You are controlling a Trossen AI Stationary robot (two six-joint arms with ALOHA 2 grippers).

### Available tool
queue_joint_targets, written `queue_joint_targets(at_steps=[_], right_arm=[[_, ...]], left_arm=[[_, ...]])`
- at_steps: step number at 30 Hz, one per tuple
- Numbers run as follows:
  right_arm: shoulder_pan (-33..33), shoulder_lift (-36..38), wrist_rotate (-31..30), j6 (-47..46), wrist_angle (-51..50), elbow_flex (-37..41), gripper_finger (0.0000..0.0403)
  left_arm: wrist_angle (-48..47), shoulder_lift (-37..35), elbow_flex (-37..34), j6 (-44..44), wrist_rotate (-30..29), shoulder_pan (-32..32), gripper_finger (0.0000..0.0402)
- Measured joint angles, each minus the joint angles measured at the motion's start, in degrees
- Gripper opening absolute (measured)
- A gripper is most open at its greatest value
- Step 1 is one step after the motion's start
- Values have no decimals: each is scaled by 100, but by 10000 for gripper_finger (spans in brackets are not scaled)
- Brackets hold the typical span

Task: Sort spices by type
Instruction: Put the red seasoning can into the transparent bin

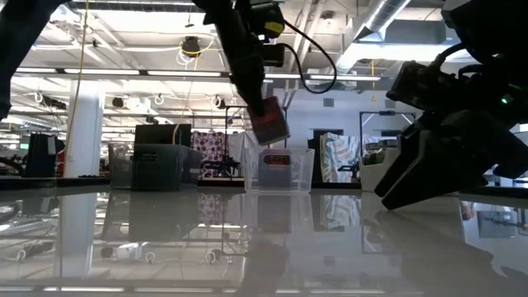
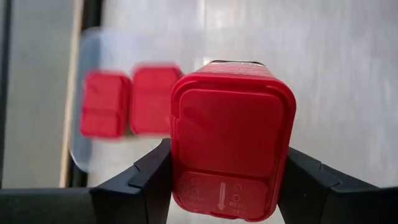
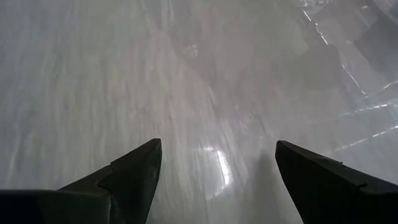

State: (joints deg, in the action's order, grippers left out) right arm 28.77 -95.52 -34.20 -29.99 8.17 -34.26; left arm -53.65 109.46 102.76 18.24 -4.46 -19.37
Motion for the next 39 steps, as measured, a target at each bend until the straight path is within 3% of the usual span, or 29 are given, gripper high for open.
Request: queue_joint_targets(at_steps=[20,39], right_arm=[[-4,-3,-5,1,23,1,345],[-2,-3,-7,-1,-5,2,345]], left_arm=[[371,828,55,9,187,-142,216],[416,1037,55,-147,121,-118,240]])
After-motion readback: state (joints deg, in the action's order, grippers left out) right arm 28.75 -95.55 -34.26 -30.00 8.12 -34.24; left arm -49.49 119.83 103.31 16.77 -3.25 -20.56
